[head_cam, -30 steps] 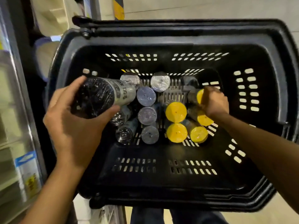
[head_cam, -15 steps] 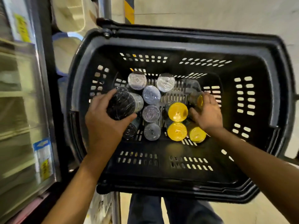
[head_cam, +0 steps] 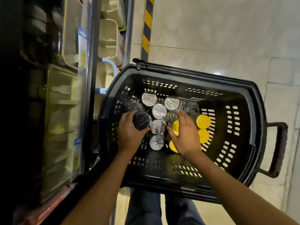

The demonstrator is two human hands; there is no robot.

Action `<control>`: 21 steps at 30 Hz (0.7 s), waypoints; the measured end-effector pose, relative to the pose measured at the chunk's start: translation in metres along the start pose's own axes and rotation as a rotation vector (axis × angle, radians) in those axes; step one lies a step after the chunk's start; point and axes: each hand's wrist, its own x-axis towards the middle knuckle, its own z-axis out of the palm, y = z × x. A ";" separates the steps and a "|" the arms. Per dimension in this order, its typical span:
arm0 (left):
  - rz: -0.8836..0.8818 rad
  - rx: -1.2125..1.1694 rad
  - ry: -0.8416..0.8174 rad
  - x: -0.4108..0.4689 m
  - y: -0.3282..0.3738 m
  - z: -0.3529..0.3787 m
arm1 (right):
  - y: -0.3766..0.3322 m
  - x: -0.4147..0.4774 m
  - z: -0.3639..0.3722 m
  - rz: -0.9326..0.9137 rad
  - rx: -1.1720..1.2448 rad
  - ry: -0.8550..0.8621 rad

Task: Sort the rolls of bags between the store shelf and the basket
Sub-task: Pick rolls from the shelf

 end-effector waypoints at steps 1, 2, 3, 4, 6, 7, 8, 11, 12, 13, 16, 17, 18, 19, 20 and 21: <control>0.003 -0.001 -0.005 0.000 -0.002 0.003 | -0.002 -0.002 0.002 0.001 0.001 -0.008; 0.003 -0.003 -0.013 0.001 -0.005 0.006 | -0.002 -0.004 0.003 0.006 0.007 -0.017; 0.002 -0.002 -0.022 0.002 -0.007 0.009 | -0.001 -0.005 0.006 0.012 0.014 -0.024; 0.000 -0.001 -0.031 0.003 -0.008 0.011 | 0.000 -0.007 0.009 0.017 0.017 -0.031; 0.009 0.000 -0.034 0.004 -0.010 0.015 | 0.004 -0.013 0.014 0.022 0.004 -0.053; 0.015 -0.005 -0.029 0.005 -0.010 0.017 | 0.006 -0.016 0.016 0.027 0.002 -0.063; 0.019 -0.015 -0.020 0.006 -0.010 0.018 | 0.007 -0.019 0.018 0.034 0.007 -0.071; 0.020 -0.043 -0.005 0.009 -0.009 0.019 | 0.007 -0.026 0.017 0.035 0.029 -0.067; 0.022 -0.050 -0.006 0.010 -0.008 0.020 | 0.005 -0.025 0.014 0.016 0.032 -0.050; 0.023 -0.057 -0.011 0.011 -0.006 0.021 | 0.003 -0.022 0.010 -0.012 0.031 -0.021; 0.019 -0.050 -0.031 0.018 0.004 0.025 | -0.007 0.001 -0.011 -0.108 0.038 0.109; 0.022 -0.031 -0.036 0.021 0.008 0.026 | -0.012 0.011 -0.020 -0.142 0.036 0.148; 0.024 -0.009 -0.041 0.024 0.011 0.026 | -0.017 0.023 -0.028 -0.181 0.025 0.187; 0.024 0.011 -0.047 0.026 0.014 0.026 | -0.021 0.035 -0.036 -0.224 0.005 0.228; 0.022 0.024 -0.052 0.028 0.015 0.025 | -0.026 0.046 -0.043 -0.265 -0.022 0.269; 0.018 0.029 -0.056 0.029 0.015 0.025 | -0.030 0.056 -0.049 -0.302 -0.052 0.302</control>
